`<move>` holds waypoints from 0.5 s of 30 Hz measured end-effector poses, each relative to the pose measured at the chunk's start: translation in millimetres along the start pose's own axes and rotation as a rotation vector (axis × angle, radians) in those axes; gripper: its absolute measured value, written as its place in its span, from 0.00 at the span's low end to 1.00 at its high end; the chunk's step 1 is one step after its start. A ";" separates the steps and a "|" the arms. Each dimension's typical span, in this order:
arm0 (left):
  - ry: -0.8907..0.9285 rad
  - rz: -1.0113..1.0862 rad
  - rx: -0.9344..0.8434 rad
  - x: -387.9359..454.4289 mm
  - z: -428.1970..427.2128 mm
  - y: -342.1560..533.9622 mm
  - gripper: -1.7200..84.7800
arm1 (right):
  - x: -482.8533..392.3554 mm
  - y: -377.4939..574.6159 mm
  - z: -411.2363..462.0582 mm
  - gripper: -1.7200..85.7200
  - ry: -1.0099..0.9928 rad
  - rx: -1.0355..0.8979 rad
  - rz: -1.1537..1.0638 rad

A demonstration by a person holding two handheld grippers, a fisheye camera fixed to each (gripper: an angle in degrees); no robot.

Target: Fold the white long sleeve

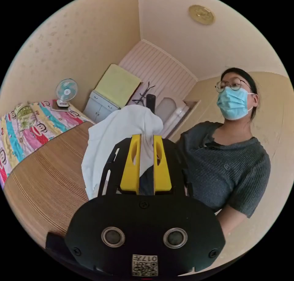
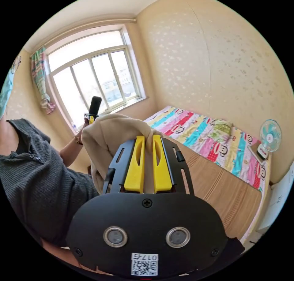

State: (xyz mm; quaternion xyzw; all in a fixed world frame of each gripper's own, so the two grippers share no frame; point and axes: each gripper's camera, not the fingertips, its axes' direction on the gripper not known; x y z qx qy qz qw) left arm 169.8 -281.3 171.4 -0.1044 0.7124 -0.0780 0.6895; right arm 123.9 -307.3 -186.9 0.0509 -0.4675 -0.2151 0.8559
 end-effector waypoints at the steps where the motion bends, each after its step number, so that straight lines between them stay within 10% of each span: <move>1: -0.016 -0.082 0.094 -12.8 -3.9 6.2 0.12 | -13.4 -7.2 1.4 0.05 0.083 -0.009 -0.010; 15: -0.483 0.048 -0.015 65.6 229.1 -47.1 0.24 | -108.7 -87.2 37.1 0.04 0.579 -0.184 -0.115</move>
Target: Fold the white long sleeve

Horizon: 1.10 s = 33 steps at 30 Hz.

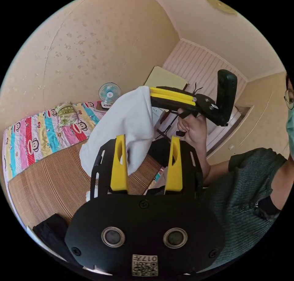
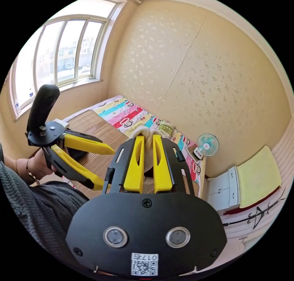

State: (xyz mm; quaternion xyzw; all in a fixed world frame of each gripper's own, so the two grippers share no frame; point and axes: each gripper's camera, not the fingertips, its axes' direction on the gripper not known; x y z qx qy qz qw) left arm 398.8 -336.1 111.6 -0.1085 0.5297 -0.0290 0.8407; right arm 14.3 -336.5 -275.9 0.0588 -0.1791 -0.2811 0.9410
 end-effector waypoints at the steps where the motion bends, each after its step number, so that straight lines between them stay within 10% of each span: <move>1: -0.043 -0.002 0.007 5.6 8.3 -2.1 0.24 | 0.9 -4.3 -1.0 0.04 0.005 -0.011 0.002; 7: -0.210 -0.016 -0.022 2.0 36.8 -14.7 0.13 | 36.9 -4.0 -12.3 0.05 -0.128 0.020 0.049; 21: 0.480 0.192 0.308 -61.3 -86.6 -35.9 0.07 | 217.8 204.1 41.5 0.08 -1.195 0.570 0.273; 33: 0.440 0.133 0.424 -80.0 -180.9 -58.5 0.07 | 152.5 237.1 143.5 0.21 -1.248 0.114 0.210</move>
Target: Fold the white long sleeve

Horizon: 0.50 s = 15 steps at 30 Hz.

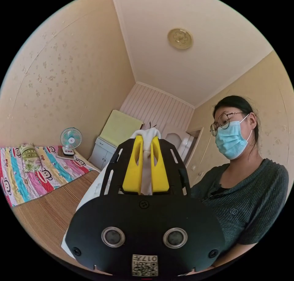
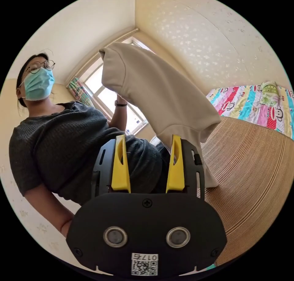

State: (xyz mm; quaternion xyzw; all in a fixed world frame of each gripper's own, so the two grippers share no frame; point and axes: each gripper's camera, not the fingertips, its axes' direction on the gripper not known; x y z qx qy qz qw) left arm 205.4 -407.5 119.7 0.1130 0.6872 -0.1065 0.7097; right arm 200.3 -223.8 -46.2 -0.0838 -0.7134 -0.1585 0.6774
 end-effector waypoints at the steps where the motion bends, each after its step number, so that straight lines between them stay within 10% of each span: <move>1: -0.021 0.002 0.000 -0.2 -5.5 -4.8 0.07 | 6.3 -10.9 6.8 0.19 0.089 -0.037 0.029; 15: -0.203 -0.089 -0.040 -24.2 -166.1 -50.8 0.07 | -4.3 -77.2 -150.2 0.04 0.220 0.202 -0.127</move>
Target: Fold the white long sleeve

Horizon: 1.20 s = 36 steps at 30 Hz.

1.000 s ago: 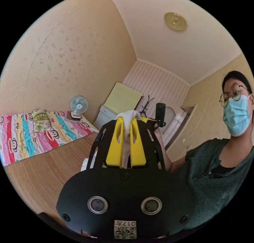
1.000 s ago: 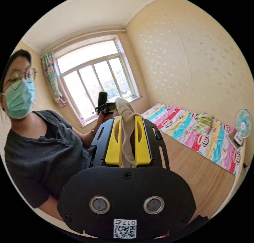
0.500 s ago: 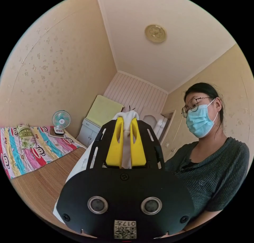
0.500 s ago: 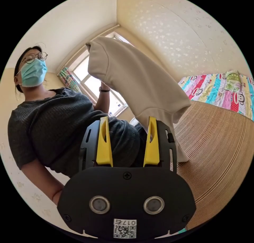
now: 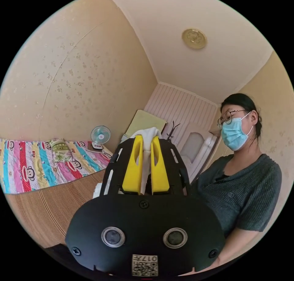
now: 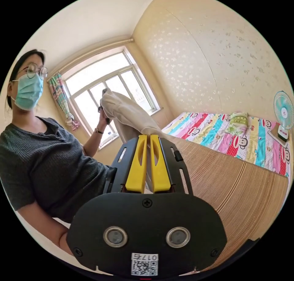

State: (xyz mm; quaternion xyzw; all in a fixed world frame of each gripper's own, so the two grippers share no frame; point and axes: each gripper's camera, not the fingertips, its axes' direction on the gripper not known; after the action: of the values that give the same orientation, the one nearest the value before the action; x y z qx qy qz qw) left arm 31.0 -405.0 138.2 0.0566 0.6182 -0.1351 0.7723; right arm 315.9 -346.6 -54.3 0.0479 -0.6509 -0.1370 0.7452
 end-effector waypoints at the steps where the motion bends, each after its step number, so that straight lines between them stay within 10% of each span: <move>1: 0.021 -0.018 -0.017 -6.0 -8.5 7.8 0.07 | -3.4 -2.9 -13.2 0.04 -0.010 0.017 -0.011; 10: 0.019 -0.023 -0.354 -17.9 22.8 -17.2 0.05 | 16.0 -90.3 -52.8 0.04 0.292 -0.196 0.290; 18: -0.376 -0.570 -0.575 -352.9 168.5 -30.1 0.07 | 279.9 -108.1 147.2 0.07 0.817 -0.677 0.358; 23: -1.003 -0.752 -0.491 -431.7 188.1 39.8 0.09 | 380.5 -19.4 198.3 0.09 0.709 -0.743 0.594; 36: -0.819 -0.975 -0.880 -362.3 254.7 313.2 0.06 | 332.5 255.8 297.4 0.03 0.482 -1.272 0.437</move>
State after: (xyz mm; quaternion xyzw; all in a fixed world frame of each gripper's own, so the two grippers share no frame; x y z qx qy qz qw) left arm 285.4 -119.8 523.1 -0.5884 0.2349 -0.2119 0.7441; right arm 98.1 -158.5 371.8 -0.4987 -0.2567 -0.3233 0.7622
